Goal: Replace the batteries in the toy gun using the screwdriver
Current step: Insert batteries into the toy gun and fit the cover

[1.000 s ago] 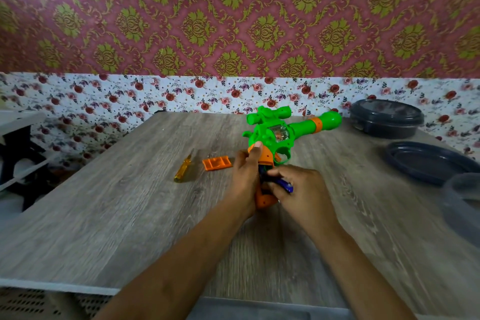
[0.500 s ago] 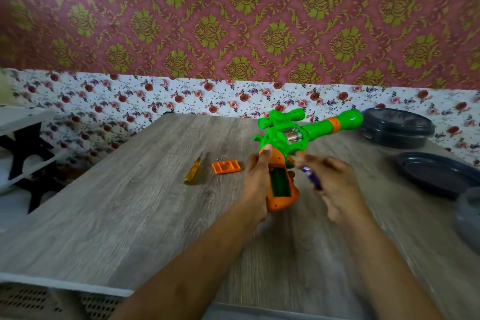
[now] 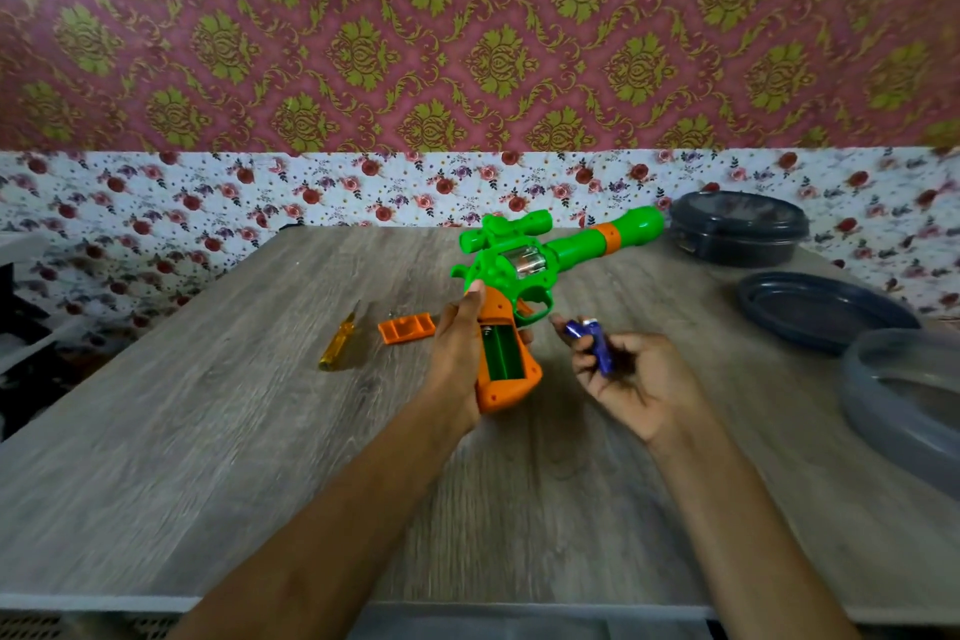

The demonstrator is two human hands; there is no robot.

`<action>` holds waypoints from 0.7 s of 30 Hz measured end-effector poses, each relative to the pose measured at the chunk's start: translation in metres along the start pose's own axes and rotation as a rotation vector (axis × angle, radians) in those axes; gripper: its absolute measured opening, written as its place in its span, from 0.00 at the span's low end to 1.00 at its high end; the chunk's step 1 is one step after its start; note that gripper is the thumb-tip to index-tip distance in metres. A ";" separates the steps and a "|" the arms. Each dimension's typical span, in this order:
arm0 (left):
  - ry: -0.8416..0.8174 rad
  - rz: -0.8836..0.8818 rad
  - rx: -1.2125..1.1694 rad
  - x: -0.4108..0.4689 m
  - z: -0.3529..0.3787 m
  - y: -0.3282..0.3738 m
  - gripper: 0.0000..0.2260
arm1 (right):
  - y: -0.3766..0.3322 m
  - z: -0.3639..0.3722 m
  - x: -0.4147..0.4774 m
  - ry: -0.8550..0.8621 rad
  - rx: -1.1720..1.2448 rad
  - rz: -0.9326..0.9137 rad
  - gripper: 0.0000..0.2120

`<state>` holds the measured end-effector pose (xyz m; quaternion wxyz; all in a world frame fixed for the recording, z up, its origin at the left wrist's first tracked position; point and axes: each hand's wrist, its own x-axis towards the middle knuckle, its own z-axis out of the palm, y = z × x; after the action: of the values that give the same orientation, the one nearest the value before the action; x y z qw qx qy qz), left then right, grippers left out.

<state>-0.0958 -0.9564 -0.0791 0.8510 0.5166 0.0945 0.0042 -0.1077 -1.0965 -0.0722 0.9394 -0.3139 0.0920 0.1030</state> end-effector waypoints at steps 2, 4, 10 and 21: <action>-0.008 0.005 0.004 0.000 0.001 -0.001 0.21 | -0.002 0.001 -0.002 -0.016 0.037 0.028 0.09; -0.008 0.013 0.013 -0.001 0.000 -0.001 0.20 | -0.002 0.001 -0.002 -0.002 0.060 0.029 0.09; -0.017 0.057 0.065 -0.001 -0.002 -0.002 0.18 | -0.004 -0.006 0.000 0.026 0.123 0.086 0.10; -0.035 0.043 0.097 0.005 -0.005 -0.005 0.18 | 0.000 0.002 -0.007 0.026 -0.200 -0.134 0.13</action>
<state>-0.0919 -0.9542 -0.0866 0.8262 0.5592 0.0684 0.0088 -0.1142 -1.0963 -0.0690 0.9067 -0.4130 0.0724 0.0446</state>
